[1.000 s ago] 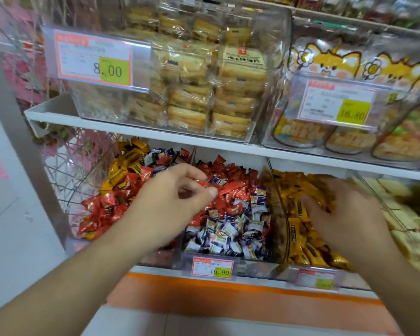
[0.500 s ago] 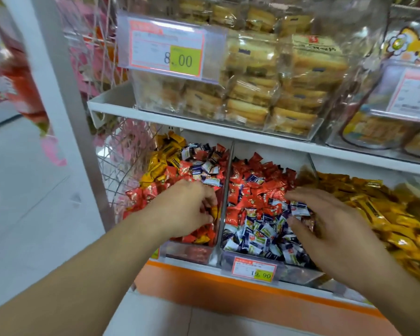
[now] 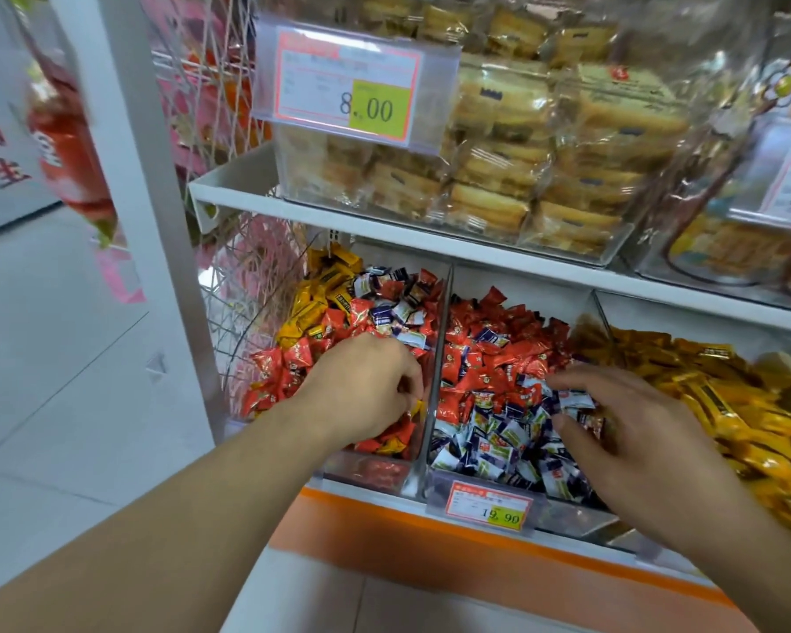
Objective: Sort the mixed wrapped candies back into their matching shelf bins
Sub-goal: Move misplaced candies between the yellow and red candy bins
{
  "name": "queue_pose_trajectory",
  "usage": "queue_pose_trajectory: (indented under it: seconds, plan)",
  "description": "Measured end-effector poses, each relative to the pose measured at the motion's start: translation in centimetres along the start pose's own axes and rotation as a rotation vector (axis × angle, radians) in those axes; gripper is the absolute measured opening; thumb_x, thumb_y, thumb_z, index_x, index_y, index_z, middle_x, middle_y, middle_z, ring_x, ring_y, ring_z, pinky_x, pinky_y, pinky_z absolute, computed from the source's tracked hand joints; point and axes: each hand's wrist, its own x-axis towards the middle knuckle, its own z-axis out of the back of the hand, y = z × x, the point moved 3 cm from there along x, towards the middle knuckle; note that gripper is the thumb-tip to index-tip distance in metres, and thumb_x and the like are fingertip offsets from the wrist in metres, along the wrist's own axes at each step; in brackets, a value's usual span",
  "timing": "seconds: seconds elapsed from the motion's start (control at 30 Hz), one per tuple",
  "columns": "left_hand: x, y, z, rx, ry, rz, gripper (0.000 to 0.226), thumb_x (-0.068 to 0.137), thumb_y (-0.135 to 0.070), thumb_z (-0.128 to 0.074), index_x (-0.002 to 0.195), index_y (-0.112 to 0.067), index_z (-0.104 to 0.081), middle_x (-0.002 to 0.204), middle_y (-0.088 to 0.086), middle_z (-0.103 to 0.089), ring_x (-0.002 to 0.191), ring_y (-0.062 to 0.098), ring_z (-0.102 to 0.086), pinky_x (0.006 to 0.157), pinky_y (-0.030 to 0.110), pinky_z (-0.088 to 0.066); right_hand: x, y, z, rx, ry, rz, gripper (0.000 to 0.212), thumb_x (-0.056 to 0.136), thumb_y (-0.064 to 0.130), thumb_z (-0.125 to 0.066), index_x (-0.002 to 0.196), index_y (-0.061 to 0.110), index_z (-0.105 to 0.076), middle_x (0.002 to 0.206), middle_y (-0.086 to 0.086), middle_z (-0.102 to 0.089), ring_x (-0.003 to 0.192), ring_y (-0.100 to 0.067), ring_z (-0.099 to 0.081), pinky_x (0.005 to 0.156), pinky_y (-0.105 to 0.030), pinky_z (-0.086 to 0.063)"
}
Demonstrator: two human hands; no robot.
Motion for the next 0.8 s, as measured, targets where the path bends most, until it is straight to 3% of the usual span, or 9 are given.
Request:
queue_pose_trajectory:
  seconds: [0.17,0.3,0.4,0.47,0.53,0.6,0.67,0.73,0.8]
  plan:
    - [0.0,0.6,0.4,-0.137,-0.065,0.065,0.011,0.089,-0.022,-0.076,0.083,-0.032,-0.078,0.079,-0.019,-0.071,0.077,0.0,-0.067,0.071,0.026,-0.059,-0.1,-0.4,0.3,0.012,-0.017,0.007,0.038,0.093,0.027,-0.071,0.13,0.03,-0.066,0.128,0.019,-0.057,0.129,-0.009,-0.053,0.106,-0.022,-0.034]
    - [-0.4,1.1,2.6,-0.505,-0.2,0.166,0.013,0.09,-0.022,-0.077,0.08,-0.031,-0.077,0.083,-0.014,-0.075,0.081,0.0,-0.069,0.08,0.026,-0.058,0.0,-0.4,0.5,0.024,-0.026,-0.001,0.039,0.093,0.027,-0.071,0.131,0.03,-0.064,0.13,0.017,-0.058,0.129,-0.009,-0.053,0.106,-0.021,-0.035]
    - [-1.6,0.1,4.3,-0.752,-0.287,0.243,0.01,0.089,-0.019,-0.077,0.083,-0.026,-0.079,0.084,-0.007,-0.076,0.072,-0.001,-0.067,0.072,0.025,-0.052,0.3,0.1,0.6,0.042,-0.035,0.005,0.041,0.094,0.029,-0.07,0.134,0.034,-0.061,0.129,0.023,-0.053,0.13,-0.005,-0.05,0.103,-0.008,-0.027]
    - [-2.5,-1.3,5.0,-0.866,-0.287,0.26,0.006,0.089,-0.018,-0.078,0.086,-0.023,-0.079,0.085,-0.002,-0.077,0.079,0.007,-0.071,0.078,0.029,-0.054,0.3,1.0,0.6,0.043,-0.027,0.027,0.048,0.096,0.035,-0.067,0.142,0.039,-0.053,0.137,0.025,-0.051,0.134,0.002,-0.043,0.104,-0.002,-0.021]
    - [-3.3,-3.1,5.2,-0.932,-0.238,0.242,0.004,0.089,-0.017,-0.077,0.089,-0.021,-0.079,0.086,0.003,-0.078,0.087,0.015,-0.074,0.085,0.035,-0.057,0.1,2.2,0.6,0.062,-0.006,0.065,0.06,0.097,0.043,-0.063,0.152,0.044,-0.039,0.149,0.03,-0.042,0.14,0.008,-0.033,0.11,-0.008,-0.021]
    - [-3.8,-5.0,5.0,-0.961,-0.177,0.214,0.004,0.09,-0.017,-0.076,0.089,-0.02,-0.079,0.086,0.004,-0.079,0.086,0.015,-0.074,0.083,0.034,-0.056,-0.2,3.4,0.7,0.117,0.012,0.088,0.065,0.099,0.048,-0.06,0.156,0.048,-0.028,0.154,0.035,-0.032,0.144,0.012,-0.025,0.112,-0.012,-0.021]
    - [-4.1,-6.9,4.3,-0.998,-0.104,0.194,0.004,0.091,-0.017,-0.075,0.091,-0.018,-0.079,0.086,0.006,-0.078,0.087,0.014,-0.074,0.08,0.031,-0.053,-0.5,4.0,1.0,0.186,0.023,0.114,0.056,0.1,0.048,-0.058,0.152,0.048,-0.035,0.149,0.035,-0.041,0.14,0.013,-0.032,0.11,-0.014,-0.028]
    - [-4.4,-8.4,3.5,-1.017,-0.053,0.183,0.005,0.092,-0.018,-0.073,0.092,-0.017,-0.079,0.087,0.006,-0.078,0.086,0.013,-0.073,0.079,0.029,-0.052,-0.8,3.8,1.6,0.218,0.028,0.118,0.036,0.102,0.046,-0.056,0.138,0.043,-0.054,0.128,0.029,-0.059,0.123,0.006,-0.051,0.098,-0.019,-0.042]
    - [-4.4,-9.1,2.9,-0.991,-0.032,0.179,0.006,0.093,-0.022,-0.073,0.093,-0.022,-0.079,0.088,0.002,-0.078,0.086,0.011,-0.073,0.079,0.029,-0.053,-1.3,2.9,2.3,0.18,0.012,0.074,0.029,0.1,0.045,-0.06,0.129,0.04,-0.063,0.119,0.027,-0.062,0.112,0.004,-0.055,0.095,-0.022,-0.045]
